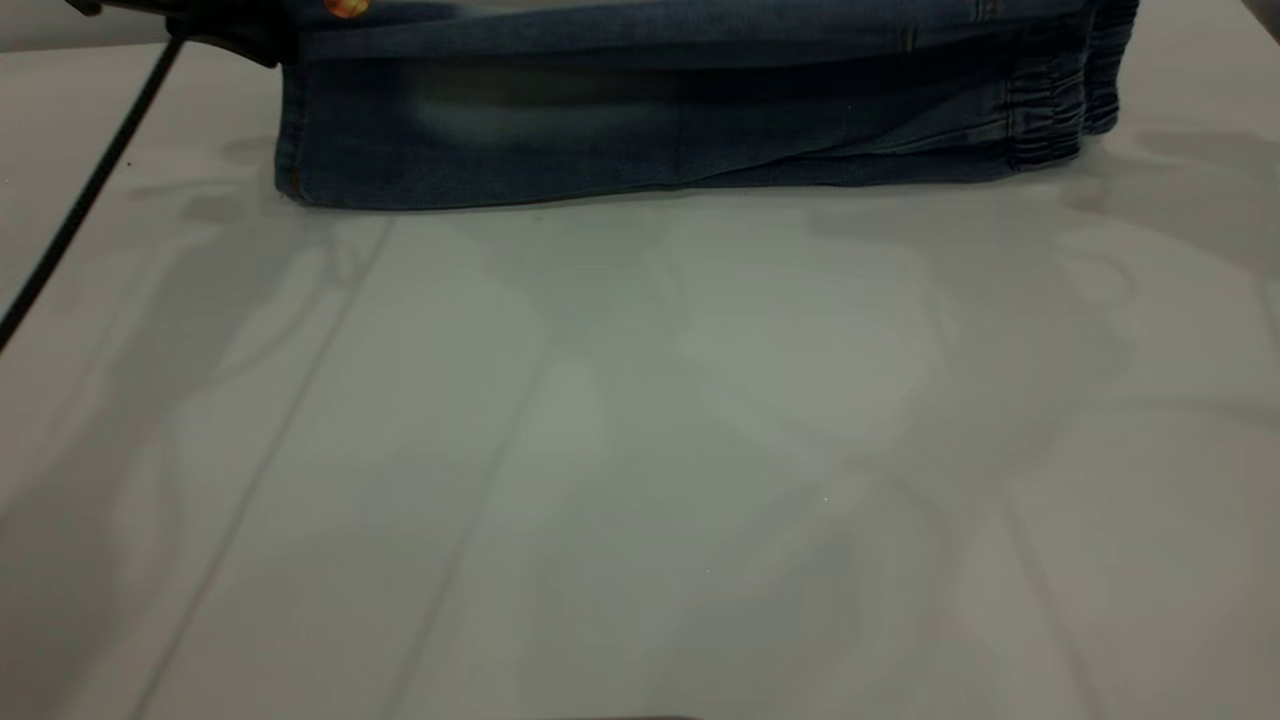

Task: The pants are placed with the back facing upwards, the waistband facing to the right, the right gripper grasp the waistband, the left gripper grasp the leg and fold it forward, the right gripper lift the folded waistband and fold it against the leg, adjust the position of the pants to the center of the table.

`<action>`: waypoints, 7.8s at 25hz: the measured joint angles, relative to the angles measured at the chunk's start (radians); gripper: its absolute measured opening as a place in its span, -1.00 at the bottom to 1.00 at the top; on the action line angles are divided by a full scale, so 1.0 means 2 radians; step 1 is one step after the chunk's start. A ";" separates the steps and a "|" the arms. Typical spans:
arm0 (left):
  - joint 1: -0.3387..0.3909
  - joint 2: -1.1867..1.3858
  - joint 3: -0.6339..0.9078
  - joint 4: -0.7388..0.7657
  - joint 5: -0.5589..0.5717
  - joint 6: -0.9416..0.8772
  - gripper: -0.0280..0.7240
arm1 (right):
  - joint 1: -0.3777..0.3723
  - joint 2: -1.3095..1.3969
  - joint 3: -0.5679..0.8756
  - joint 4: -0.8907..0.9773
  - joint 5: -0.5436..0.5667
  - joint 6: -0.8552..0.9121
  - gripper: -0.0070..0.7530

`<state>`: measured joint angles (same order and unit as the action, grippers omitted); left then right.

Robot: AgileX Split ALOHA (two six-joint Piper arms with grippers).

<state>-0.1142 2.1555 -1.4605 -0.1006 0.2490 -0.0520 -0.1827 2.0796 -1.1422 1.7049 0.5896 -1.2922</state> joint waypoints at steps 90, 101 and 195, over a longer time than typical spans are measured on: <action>-0.160 0.133 -0.127 0.034 -0.044 0.043 -0.01 | -0.042 0.138 -0.168 -0.076 0.195 0.040 -0.83; -0.195 0.169 -0.138 0.022 -0.064 -0.010 -0.01 | -0.043 0.034 -0.168 -0.110 0.245 0.061 -0.83; -0.208 0.197 -0.430 0.073 0.410 0.450 -0.01 | 0.066 0.103 -0.220 -0.328 0.031 0.216 0.57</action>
<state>-0.5310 2.5486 -2.3213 0.0451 1.0681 0.8470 -0.0500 2.2849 -1.5827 1.0484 0.6515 -0.8607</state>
